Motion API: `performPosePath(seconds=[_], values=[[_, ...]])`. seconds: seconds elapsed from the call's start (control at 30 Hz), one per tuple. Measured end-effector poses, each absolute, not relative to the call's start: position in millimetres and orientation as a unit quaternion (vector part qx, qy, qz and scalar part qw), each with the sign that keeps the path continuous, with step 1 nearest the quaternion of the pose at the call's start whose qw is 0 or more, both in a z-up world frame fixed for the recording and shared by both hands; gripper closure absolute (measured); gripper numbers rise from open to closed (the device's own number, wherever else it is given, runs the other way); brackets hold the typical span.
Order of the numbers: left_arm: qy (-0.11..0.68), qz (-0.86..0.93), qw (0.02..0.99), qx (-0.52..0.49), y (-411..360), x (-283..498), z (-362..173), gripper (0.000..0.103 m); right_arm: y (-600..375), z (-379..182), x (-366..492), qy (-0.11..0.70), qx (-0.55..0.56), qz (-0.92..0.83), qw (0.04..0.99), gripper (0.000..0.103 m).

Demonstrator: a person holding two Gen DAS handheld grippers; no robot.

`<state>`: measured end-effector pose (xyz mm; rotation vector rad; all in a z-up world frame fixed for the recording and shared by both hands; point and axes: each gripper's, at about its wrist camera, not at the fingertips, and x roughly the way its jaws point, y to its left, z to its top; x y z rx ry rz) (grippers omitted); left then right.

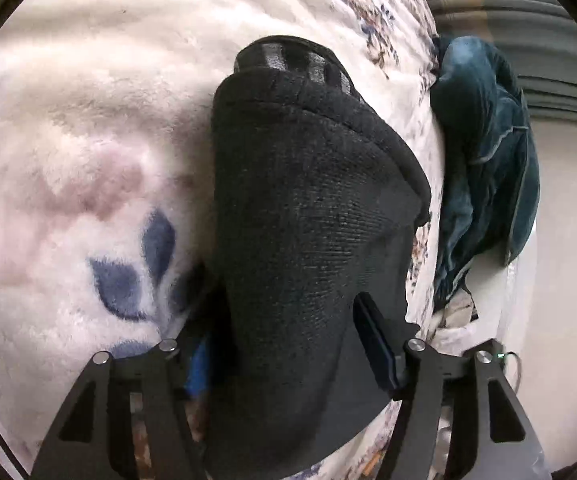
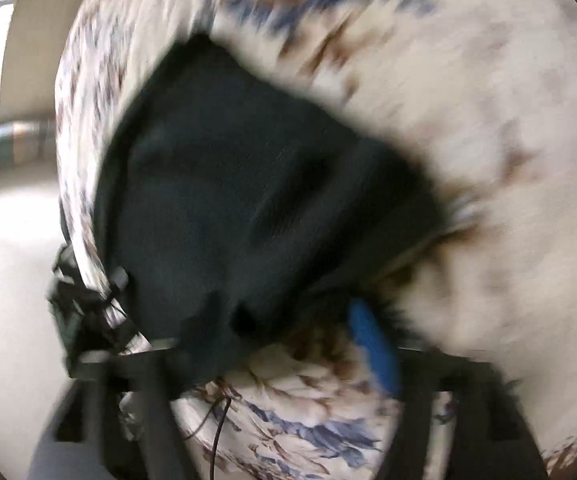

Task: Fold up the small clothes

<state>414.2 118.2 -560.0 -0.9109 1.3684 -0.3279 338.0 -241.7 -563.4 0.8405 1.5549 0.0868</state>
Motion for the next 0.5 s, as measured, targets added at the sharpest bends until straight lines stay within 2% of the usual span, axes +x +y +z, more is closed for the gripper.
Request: performPosePath(seconds=[0.07,0.17,0.4,0.47,0.5], values=[[0.599,-0.138,0.676,-0.406,109.7,414.1,-562.0,0.036,-261.8,-545.6,346.8,0.651,0.367,0.035,0.664,0.007],[0.593,-0.142,0.672,-0.420,100.9,419.8,-570.4,0.036,-266.4,-546.7,385.2,0.636,0.340,0.080,0.688,0.007],[0.580,-0.167,0.682,-0.412,105.8,434.6,-563.0,0.038,-239.8,-628.3,459.4,0.701,0.299,0.164,0.626,0.006],[0.586,-0.174,0.684,-0.398,103.6,438.7,-563.1,0.039,-219.7,-621.7,461.3,0.691,0.303,0.211,0.621,0.010],[0.590,-0.175,0.680,-0.398,104.1,439.3,-565.9,0.039,-203.2,-622.6,458.4,0.697,0.322,0.256,0.588,0.016]])
